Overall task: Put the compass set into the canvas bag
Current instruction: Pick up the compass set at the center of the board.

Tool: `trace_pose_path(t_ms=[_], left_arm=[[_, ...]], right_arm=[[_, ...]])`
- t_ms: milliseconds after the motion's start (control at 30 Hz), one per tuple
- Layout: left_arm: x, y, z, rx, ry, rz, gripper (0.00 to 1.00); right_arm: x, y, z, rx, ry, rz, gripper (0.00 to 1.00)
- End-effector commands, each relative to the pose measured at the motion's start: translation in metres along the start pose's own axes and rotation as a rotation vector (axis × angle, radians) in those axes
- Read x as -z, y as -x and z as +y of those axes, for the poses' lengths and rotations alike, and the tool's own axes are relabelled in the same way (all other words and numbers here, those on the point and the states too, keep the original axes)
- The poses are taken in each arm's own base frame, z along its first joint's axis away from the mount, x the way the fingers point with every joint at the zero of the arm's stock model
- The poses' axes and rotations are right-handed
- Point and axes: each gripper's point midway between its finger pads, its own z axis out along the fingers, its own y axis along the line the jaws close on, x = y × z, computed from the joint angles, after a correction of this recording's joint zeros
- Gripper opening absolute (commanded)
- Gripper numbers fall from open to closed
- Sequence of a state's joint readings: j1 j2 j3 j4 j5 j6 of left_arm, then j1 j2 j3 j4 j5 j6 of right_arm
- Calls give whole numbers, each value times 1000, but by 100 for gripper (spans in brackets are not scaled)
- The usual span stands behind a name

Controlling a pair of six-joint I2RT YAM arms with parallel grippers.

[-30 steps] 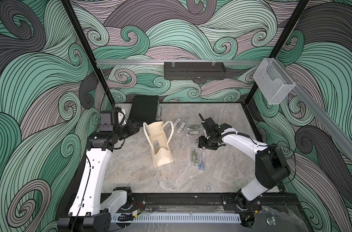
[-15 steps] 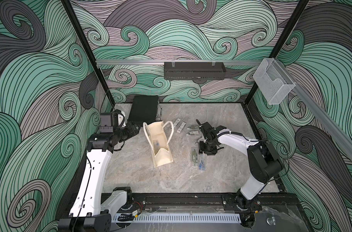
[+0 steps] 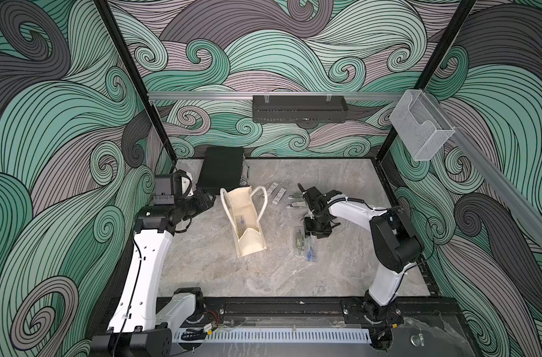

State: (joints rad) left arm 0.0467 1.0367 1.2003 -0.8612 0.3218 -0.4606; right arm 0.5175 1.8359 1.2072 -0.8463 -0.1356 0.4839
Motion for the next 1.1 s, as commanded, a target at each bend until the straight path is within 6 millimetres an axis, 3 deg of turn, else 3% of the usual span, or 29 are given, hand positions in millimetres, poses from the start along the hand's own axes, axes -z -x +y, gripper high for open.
trace_pose_path(t_ms=[0, 200, 333, 567, 800, 1067], left_arm=[[6, 0, 2, -5, 3, -10, 55], [7, 0, 2, -3, 3, -15, 55], [9, 1, 2, -2, 3, -20, 55], [10, 3, 1, -6, -3, -24, 55], [14, 5, -2, -8, -13, -27, 55], [15, 7, -8, -25, -38, -7, 55]], right_arm=[[2, -2, 3, 29, -19, 23, 55], [1, 3, 11, 81, -48, 41, 57], [5, -2, 4, 73, -77, 42, 64], [20, -9, -4, 93, -118, 28, 67], [14, -16, 4, 187, -126, 61, 69], [5, -24, 0, 169, -129, 74, 69]])
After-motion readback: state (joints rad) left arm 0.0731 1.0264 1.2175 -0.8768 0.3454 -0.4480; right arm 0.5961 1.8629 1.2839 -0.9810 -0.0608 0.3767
